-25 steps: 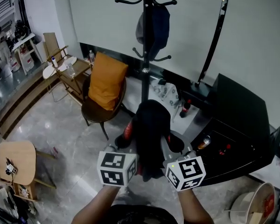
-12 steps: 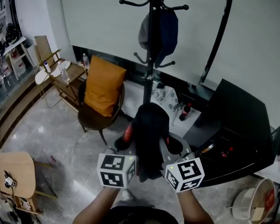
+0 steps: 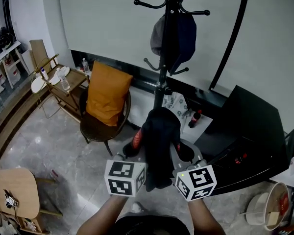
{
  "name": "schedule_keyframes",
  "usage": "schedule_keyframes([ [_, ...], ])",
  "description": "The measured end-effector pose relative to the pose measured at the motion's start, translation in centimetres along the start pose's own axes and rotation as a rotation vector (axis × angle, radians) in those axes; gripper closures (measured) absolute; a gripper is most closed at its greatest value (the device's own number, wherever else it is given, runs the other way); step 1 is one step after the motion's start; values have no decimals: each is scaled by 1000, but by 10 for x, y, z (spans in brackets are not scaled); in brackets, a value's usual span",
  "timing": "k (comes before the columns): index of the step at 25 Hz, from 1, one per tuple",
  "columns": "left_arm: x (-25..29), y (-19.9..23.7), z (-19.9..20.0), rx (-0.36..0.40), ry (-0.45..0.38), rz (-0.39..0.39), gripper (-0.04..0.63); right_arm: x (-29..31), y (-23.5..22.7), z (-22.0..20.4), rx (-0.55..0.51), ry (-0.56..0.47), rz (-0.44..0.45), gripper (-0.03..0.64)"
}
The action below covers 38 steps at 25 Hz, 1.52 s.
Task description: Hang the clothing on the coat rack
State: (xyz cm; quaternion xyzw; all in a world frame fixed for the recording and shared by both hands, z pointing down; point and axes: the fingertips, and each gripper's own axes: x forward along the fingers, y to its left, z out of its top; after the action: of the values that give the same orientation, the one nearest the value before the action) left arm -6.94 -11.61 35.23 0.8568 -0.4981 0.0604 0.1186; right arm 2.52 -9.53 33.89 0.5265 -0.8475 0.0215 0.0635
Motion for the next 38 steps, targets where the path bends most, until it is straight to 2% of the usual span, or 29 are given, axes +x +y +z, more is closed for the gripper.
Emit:
schedule_keyframes([
  [10, 12, 16, 4, 10, 2, -50, 572, 18, 1, 0, -1, 8, -51, 588],
  [18, 33, 20, 6, 17, 11, -57, 572, 33, -12, -1, -8, 6, -53, 588],
  [38, 100, 43, 12, 0, 24, 24, 572, 92, -55, -8, 0, 10, 29, 588],
])
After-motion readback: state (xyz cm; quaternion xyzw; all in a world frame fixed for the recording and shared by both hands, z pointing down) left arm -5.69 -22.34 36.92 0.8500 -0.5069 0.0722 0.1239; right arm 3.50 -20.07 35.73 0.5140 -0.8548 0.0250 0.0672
